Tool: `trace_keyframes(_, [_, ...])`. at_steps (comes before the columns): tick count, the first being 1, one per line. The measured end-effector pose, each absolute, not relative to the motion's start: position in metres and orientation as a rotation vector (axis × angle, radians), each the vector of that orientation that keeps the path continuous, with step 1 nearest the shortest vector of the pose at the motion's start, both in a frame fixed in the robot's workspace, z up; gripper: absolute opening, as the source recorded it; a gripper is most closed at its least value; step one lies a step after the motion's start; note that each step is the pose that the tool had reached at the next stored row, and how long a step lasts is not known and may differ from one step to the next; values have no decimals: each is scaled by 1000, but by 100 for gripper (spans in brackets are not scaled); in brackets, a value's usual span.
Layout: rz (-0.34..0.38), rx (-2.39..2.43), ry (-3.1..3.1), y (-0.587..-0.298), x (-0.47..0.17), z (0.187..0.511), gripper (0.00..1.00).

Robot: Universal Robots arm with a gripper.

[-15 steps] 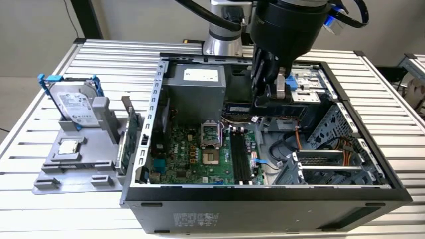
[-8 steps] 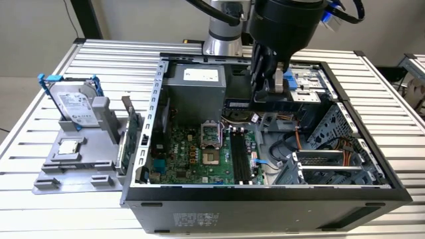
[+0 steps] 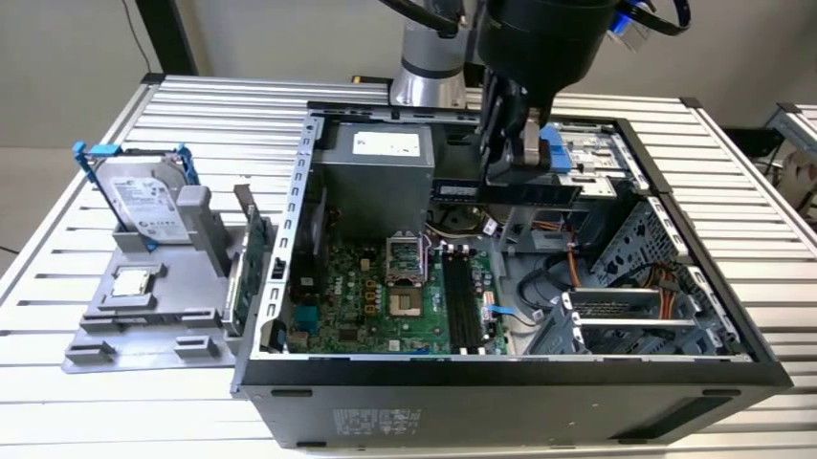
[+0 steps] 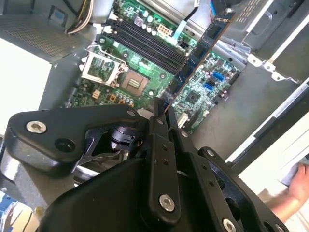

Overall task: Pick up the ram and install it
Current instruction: 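Pick up the ram and move it above insertion slot, then insert the ram into the slot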

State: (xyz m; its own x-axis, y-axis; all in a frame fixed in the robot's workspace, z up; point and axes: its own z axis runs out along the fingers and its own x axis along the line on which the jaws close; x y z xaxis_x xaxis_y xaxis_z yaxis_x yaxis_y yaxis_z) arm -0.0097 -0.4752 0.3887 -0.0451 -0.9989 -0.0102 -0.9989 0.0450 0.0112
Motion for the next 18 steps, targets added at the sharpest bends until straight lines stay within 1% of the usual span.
trace_keyframes(18, [-23,2167,-2276,-447,-9,389,0])
